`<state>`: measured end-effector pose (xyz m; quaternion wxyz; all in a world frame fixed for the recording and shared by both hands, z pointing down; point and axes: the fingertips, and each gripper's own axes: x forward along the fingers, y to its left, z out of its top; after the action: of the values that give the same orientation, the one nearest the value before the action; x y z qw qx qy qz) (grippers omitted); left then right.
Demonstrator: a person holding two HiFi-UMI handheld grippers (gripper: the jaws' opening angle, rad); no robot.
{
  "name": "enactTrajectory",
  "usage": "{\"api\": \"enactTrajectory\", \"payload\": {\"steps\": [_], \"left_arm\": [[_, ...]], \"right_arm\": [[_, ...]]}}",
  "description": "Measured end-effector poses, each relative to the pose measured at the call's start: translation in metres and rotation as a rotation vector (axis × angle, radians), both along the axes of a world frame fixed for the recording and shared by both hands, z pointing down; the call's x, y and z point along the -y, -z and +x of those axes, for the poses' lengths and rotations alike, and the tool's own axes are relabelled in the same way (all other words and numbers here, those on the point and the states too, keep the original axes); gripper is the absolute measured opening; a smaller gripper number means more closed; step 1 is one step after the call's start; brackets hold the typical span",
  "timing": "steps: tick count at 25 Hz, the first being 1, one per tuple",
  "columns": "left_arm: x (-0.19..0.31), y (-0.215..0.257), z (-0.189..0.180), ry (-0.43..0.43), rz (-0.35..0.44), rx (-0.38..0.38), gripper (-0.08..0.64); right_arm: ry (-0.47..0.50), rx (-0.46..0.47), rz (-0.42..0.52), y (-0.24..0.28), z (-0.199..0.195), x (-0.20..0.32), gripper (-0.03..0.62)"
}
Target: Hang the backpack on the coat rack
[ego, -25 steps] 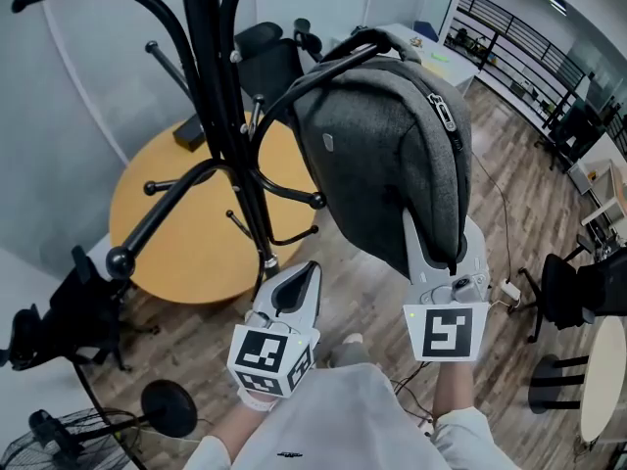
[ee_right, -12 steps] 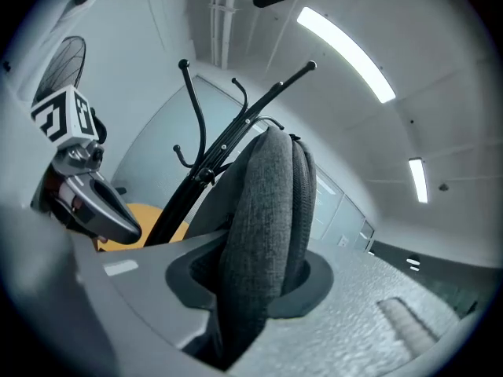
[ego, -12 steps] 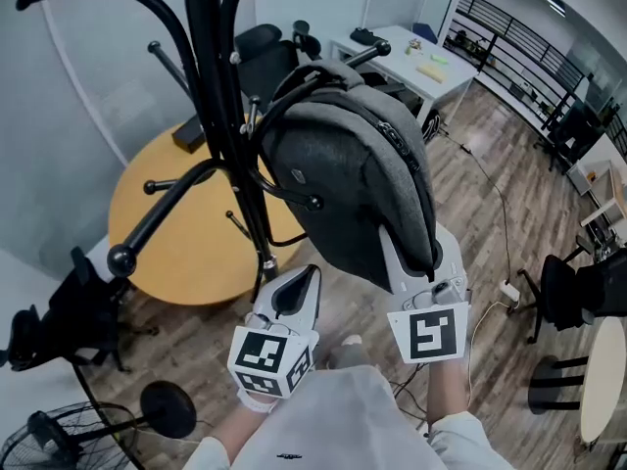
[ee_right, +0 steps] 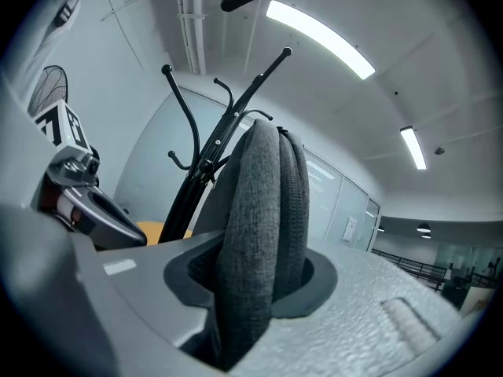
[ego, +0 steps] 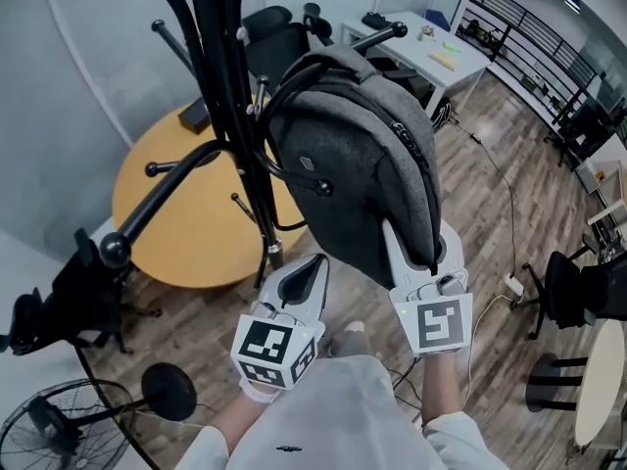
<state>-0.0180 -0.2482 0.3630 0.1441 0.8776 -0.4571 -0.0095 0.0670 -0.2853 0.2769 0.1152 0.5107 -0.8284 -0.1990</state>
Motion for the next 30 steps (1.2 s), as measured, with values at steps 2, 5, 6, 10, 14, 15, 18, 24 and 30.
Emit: {"api": "enactTrajectory", "payload": {"steps": [2, 5, 6, 10, 14, 15, 18, 24, 30], "left_arm": [[-0.001, 0.0, 0.002, -0.006, 0.002, -0.001, 0.017], [-0.002, -0.001, 0.004, -0.012, 0.0, -0.003, 0.017], [-0.002, -0.001, 0.004, -0.014, -0.001, -0.005, 0.017], [-0.007, -0.001, 0.01, -0.029, -0.003, -0.006, 0.017], [-0.015, -0.004, 0.019, -0.053, -0.016, 0.0, 0.017], [-0.016, -0.005, 0.02, -0.057, -0.02, 0.001, 0.017], [-0.017, -0.005, 0.022, -0.063, -0.024, 0.006, 0.017], [-0.019, -0.004, 0.023, -0.064, -0.024, 0.012, 0.017], [-0.018, -0.002, 0.026, -0.072, -0.023, 0.008, 0.017]], "right_arm": [[-0.004, 0.012, -0.006, -0.004, 0.001, 0.001, 0.137], [0.0, 0.005, -0.031, -0.014, 0.002, 0.0, 0.15], [0.003, -0.005, -0.037, -0.017, 0.001, 0.0, 0.15], [0.029, -0.011, -0.041, -0.021, -0.003, -0.006, 0.163], [0.076, 0.038, -0.054, -0.02, -0.004, -0.018, 0.181], [0.087, 0.057, -0.054, -0.018, -0.003, -0.02, 0.181], [0.136, 0.11, -0.08, -0.017, -0.004, -0.028, 0.181], [0.227, 0.166, -0.124, -0.016, -0.003, -0.041, 0.198], [0.271, 0.193, -0.111, -0.011, -0.004, -0.047, 0.206]]}}
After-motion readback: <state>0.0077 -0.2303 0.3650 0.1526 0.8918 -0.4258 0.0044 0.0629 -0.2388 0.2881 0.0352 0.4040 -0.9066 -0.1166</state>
